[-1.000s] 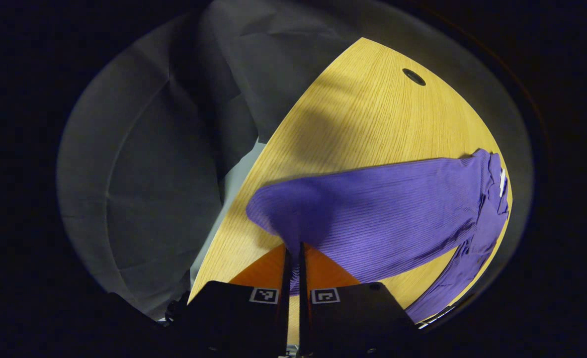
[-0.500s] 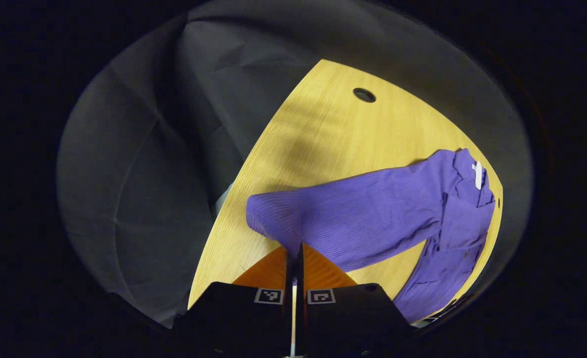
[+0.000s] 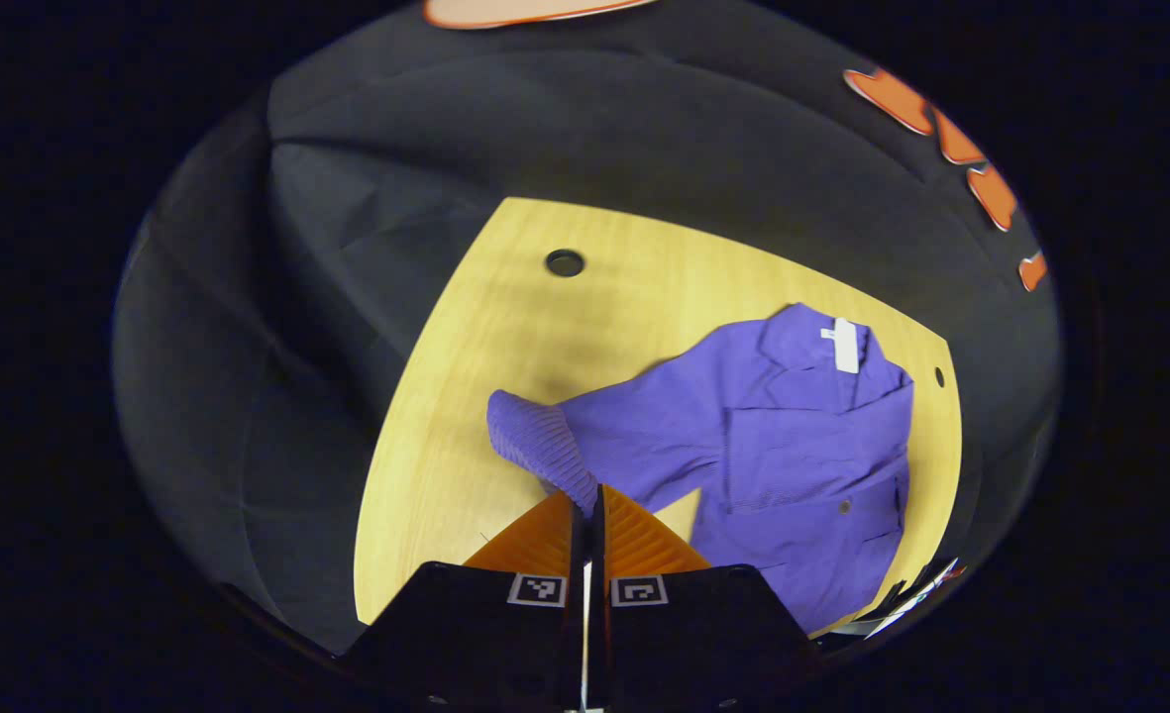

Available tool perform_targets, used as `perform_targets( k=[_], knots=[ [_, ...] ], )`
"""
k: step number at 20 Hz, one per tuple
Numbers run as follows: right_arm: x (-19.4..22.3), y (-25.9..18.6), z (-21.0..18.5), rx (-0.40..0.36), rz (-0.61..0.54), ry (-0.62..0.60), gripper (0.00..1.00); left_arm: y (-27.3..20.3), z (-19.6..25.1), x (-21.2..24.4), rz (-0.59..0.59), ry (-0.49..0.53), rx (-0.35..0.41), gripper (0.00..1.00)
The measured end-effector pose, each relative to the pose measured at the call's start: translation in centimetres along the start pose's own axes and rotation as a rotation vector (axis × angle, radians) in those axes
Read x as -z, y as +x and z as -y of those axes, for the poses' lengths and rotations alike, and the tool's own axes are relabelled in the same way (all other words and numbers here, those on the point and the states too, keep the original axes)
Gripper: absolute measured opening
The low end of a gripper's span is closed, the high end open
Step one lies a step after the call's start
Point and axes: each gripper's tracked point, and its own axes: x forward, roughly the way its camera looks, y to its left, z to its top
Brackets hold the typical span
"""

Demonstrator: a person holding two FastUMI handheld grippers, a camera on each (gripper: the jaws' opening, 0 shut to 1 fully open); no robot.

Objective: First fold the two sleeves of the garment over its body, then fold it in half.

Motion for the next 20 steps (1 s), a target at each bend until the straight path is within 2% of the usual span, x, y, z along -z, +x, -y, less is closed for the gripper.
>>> perform_targets(
  k=[6, 11, 16, 19, 20],
  knots=[
    [0.5, -1.3, 2.7, -0.002, 0.013, -0.031, 0.96, -3.5, 12.7, -3.4, 0.047, 0.161, 0.085, 0.02],
    [1.3, -2.3, 5.4, 0.001, 0.011, -0.037, 0.96, -4.7, 24.6, -5.0, 0.055, 0.267, 0.165, 0.02],
    [2.5, -3.4, 8.9, 0.036, -0.003, -0.046, 0.96, -2.3, 36.0, -4.5, 0.041, 0.385, 0.217, 0.02],
    [3.2, -4.2, 10.4, 0.049, -0.014, -0.042, 0.95, -0.2, 41.2, -3.4, 0.022, 0.435, 0.233, 0.02],
    [3.5, -4.4, 10.8, 0.052, -0.02, -0.045, 0.95, 0.5, 42.6, -3.1, 0.034, 0.448, 0.239, 0.07]
  ],
)
